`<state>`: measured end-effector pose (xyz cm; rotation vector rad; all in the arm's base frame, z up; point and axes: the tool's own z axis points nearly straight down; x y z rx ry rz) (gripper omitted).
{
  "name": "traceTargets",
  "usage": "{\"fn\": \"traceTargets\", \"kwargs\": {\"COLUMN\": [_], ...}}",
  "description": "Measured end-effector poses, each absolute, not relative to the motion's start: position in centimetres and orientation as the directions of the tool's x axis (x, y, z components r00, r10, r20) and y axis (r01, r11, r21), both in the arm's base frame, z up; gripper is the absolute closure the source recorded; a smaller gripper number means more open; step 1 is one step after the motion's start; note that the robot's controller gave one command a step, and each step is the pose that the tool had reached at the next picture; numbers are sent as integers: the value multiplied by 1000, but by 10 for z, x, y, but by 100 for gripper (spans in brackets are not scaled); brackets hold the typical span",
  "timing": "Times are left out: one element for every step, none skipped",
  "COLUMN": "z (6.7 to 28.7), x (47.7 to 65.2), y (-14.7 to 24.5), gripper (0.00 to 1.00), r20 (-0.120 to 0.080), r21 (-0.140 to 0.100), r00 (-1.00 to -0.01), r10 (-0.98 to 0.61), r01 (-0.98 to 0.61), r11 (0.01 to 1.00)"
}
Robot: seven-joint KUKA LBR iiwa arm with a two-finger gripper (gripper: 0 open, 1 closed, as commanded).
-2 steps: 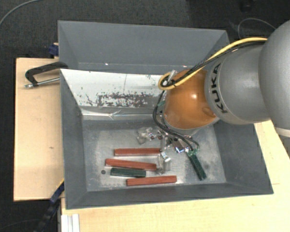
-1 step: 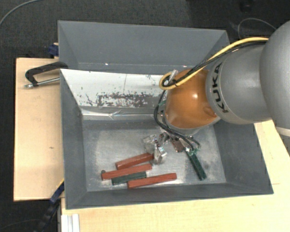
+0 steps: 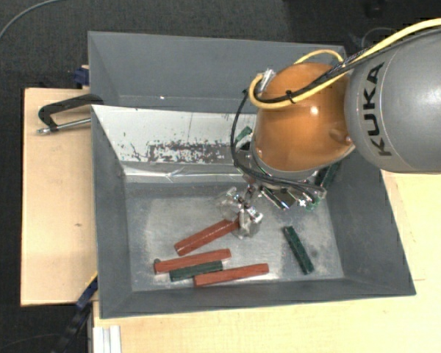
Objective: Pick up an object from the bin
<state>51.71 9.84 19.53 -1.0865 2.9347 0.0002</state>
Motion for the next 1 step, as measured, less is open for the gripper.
{"fn": "traceTargets", "kwargs": {"z": [268], "x": [527], "y": [107], "gripper": [100], "r20": [-13], "r21": [0], "r00": [-950], "r10": [-311], "r01": [-311], "r11": [950]}}
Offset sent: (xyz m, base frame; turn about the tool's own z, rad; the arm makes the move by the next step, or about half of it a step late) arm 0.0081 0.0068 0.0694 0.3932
